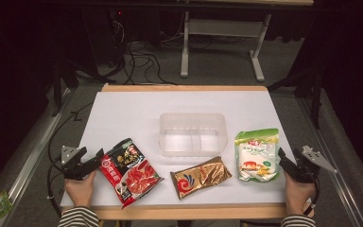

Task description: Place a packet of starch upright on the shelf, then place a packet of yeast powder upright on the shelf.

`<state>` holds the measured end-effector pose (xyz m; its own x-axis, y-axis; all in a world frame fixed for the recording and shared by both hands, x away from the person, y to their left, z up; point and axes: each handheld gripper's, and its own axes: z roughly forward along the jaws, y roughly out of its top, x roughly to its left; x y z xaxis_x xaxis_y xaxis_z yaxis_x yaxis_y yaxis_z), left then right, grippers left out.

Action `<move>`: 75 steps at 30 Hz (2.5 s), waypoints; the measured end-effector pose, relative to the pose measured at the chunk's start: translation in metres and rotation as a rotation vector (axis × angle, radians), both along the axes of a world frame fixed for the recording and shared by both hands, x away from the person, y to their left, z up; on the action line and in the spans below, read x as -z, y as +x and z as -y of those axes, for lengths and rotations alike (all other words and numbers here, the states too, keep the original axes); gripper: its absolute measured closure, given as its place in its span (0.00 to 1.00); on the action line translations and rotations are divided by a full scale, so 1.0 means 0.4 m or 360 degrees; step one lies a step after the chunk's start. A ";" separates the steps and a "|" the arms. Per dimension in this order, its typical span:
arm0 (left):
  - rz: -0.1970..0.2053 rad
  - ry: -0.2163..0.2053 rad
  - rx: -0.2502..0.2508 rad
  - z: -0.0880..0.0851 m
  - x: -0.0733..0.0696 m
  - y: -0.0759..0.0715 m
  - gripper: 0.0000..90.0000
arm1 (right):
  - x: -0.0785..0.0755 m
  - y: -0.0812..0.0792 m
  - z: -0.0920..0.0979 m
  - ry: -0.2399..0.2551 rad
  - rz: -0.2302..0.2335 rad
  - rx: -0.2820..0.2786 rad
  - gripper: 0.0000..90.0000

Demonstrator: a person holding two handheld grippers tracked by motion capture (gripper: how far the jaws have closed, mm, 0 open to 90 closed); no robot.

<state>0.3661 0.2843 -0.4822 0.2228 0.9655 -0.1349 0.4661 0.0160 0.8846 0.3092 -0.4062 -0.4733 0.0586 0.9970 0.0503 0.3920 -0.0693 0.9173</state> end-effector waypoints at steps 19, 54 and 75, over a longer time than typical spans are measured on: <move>-0.0002 -0.0013 -0.0006 -0.001 0.001 0.001 0.31 | 0.000 0.003 -0.001 -0.0006 -0.0012 -0.0005 0.44; 0.0002 -0.0019 0.0000 -0.003 0.001 0.000 0.30 | -0.044 -0.009 0.001 0.0007 -0.0015 -0.0086 0.50; 0.0006 -0.0028 0.0004 -0.004 0.001 0.000 0.30 | -0.091 0.021 -0.020 0.0059 -0.0211 -0.0312 0.50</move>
<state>0.3662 0.2858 -0.4826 0.2261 0.9623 -0.1510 0.4628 0.0303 0.8859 0.3177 -0.3983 -0.4369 -0.1275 0.9876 0.0919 0.5182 -0.0127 0.8552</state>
